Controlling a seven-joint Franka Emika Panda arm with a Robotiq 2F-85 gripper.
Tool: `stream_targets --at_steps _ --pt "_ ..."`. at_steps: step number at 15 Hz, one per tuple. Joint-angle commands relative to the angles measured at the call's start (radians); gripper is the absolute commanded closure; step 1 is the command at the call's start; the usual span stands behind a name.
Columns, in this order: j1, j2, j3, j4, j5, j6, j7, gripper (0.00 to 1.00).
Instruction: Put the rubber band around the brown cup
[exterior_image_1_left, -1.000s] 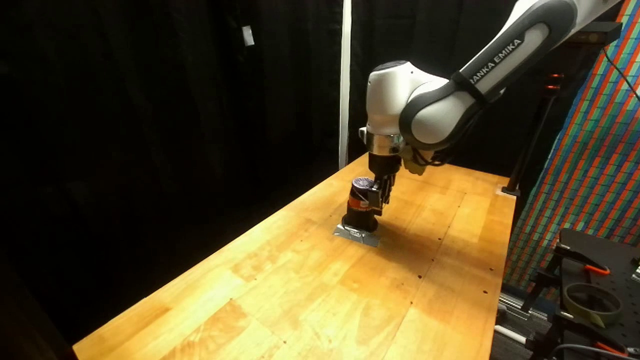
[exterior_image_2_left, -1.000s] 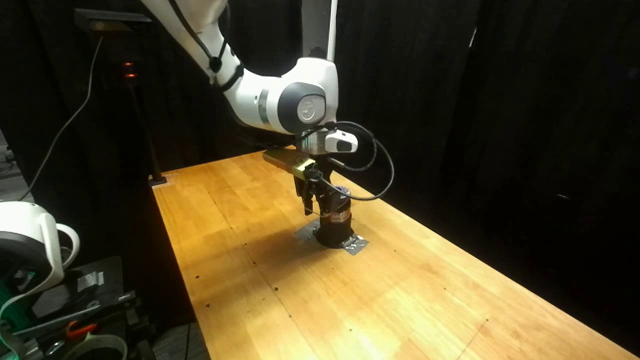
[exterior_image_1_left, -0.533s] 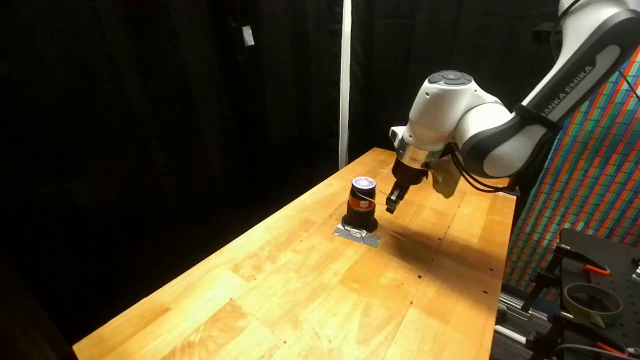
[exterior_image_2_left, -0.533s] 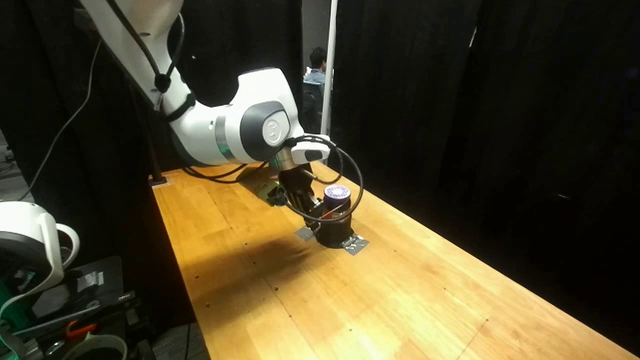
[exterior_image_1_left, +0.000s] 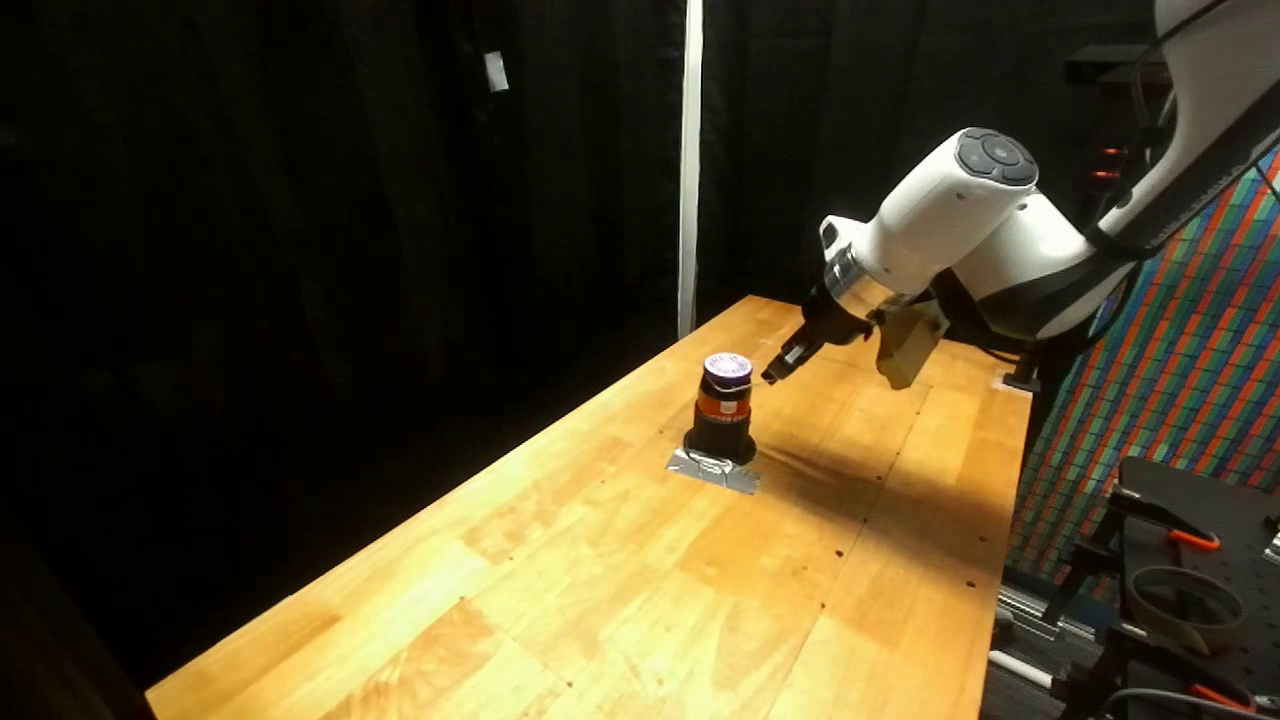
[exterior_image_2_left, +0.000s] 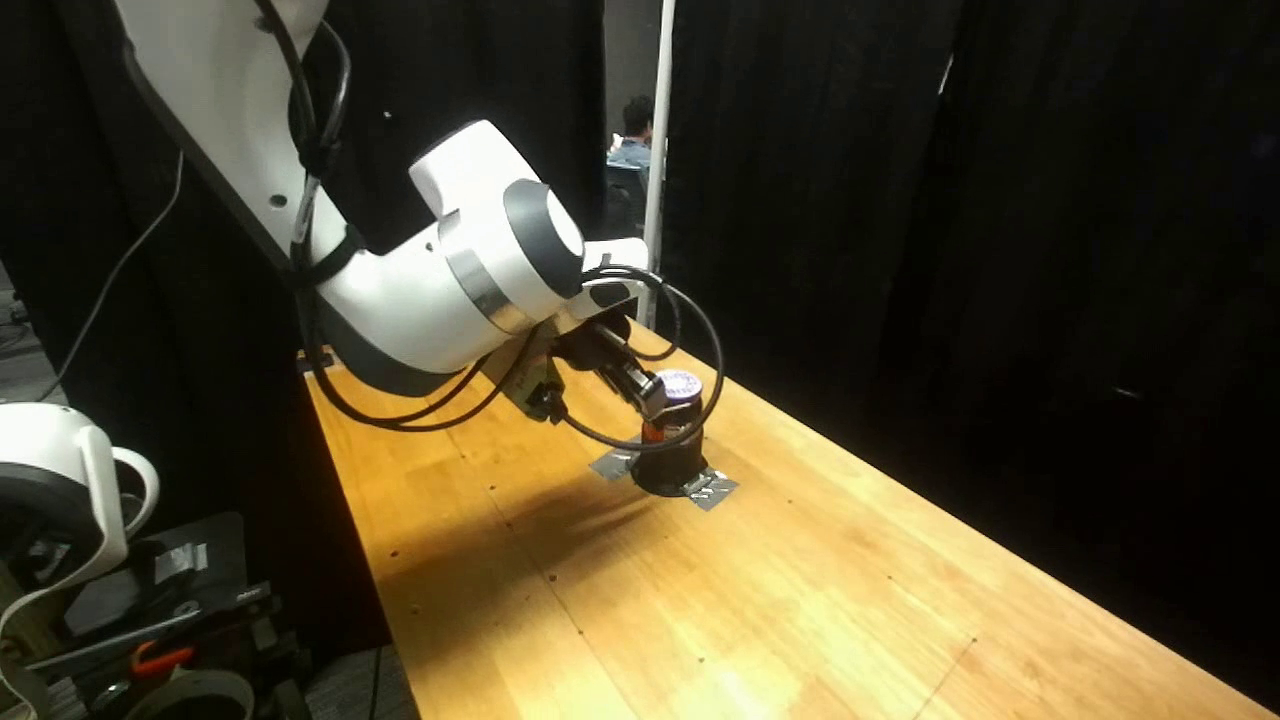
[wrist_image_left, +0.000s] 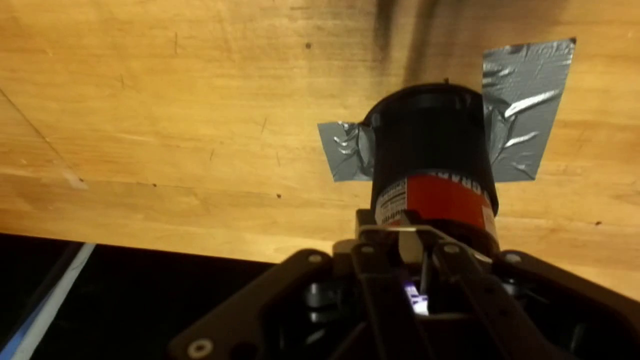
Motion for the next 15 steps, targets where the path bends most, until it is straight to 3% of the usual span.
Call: stream_targets --at_steps 1,4,6,9,12,15 --pt "0.241 0.115 -0.26 0.039 -0.105 0.136 0.223 0.8" --pt "0.417 0.219 -0.429 -0.006 -0.033 0.27 0.271 0.8" --pt "0.495 0.287 -0.488 -0.06 0.039 0.345 0.259 0.8" --pt "0.648 0.482 -0.601 -0.144 0.281 0.517 0.223 0.8" --pt "0.73 0.641 -0.597 -0.24 0.512 0.639 0.203 0.8" --pt "0.784 0.743 -0.531 -0.297 0.689 0.653 0.216 0.8"
